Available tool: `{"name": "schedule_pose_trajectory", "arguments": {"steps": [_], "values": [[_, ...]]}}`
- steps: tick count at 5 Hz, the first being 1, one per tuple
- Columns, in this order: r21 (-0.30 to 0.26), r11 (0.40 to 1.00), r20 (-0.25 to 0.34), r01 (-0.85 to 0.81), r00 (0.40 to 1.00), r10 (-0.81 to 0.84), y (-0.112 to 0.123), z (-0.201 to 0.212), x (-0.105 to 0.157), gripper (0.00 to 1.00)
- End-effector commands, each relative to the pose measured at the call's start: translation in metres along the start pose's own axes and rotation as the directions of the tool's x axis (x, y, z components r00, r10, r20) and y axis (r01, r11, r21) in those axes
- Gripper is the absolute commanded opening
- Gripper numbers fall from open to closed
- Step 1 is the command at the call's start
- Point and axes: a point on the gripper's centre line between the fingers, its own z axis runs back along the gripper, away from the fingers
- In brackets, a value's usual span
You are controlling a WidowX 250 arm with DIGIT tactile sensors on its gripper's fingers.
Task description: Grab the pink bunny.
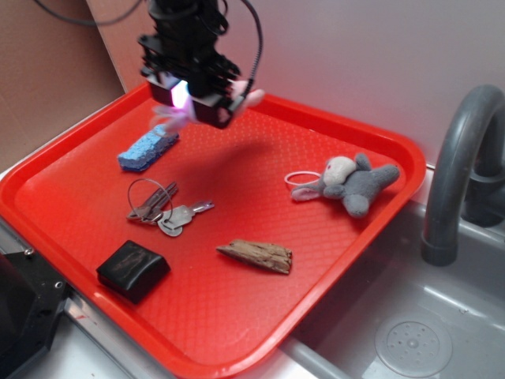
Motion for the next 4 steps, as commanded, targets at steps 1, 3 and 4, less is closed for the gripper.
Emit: {"name": "schedule_pose_trajectory", "arguments": {"steps": [1, 3, 4], "values": [[-0.023, 0.991, 0.078, 0.134, 0.988, -0.132, 0.014, 0.082, -0.033, 0.00], [-0.076, 0.997, 0.212, 0.032, 0.977, -0.015, 0.022, 0.139, -0.036, 0.00], [-0.033, 0.999, 0.198, 0.021, 0.980, -0.015, 0.021, 0.151, -0.032, 0.00]]}}
